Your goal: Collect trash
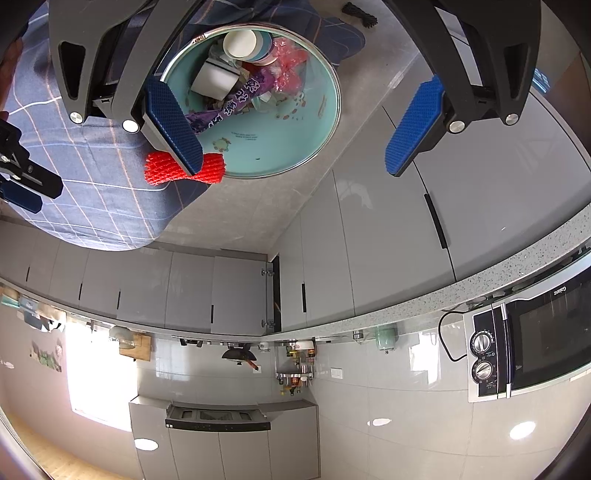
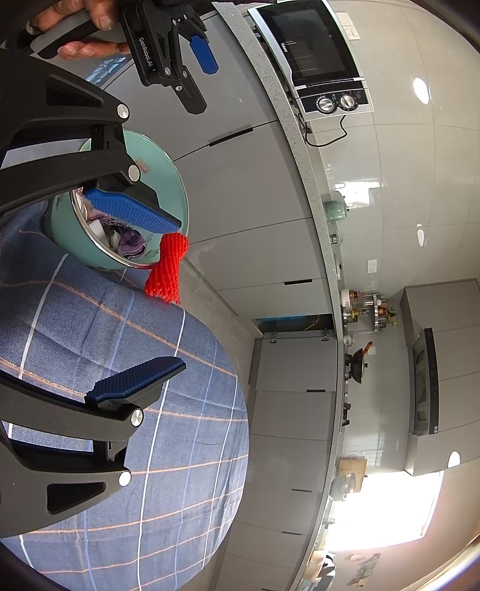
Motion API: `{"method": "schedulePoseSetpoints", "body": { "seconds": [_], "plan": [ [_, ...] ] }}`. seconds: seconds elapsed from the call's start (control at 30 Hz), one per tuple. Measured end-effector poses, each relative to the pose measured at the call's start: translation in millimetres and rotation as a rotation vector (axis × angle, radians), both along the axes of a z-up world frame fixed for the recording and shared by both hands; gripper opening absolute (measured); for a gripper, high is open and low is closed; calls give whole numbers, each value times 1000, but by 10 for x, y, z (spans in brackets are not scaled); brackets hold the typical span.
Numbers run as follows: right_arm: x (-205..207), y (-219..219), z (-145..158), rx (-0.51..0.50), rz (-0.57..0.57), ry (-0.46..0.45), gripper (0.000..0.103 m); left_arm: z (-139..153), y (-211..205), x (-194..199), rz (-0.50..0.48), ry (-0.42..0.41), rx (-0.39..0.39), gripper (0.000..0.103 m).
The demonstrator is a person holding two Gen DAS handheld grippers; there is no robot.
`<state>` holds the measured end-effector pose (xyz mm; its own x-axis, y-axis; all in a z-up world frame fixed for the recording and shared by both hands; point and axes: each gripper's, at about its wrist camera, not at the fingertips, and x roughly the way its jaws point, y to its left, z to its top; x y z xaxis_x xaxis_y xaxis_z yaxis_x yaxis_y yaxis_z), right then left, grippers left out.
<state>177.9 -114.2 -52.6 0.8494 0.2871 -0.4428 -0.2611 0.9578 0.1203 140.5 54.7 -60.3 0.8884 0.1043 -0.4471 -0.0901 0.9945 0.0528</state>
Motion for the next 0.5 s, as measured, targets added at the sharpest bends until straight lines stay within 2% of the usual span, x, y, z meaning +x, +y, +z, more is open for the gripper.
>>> {"method": "schedulePoseSetpoints", "body": {
  "seconds": [0.5],
  "plan": [
    [-5,-21,41,7,-5,-8,70,-12,16,7,4,7,8,97]
  ]
}}
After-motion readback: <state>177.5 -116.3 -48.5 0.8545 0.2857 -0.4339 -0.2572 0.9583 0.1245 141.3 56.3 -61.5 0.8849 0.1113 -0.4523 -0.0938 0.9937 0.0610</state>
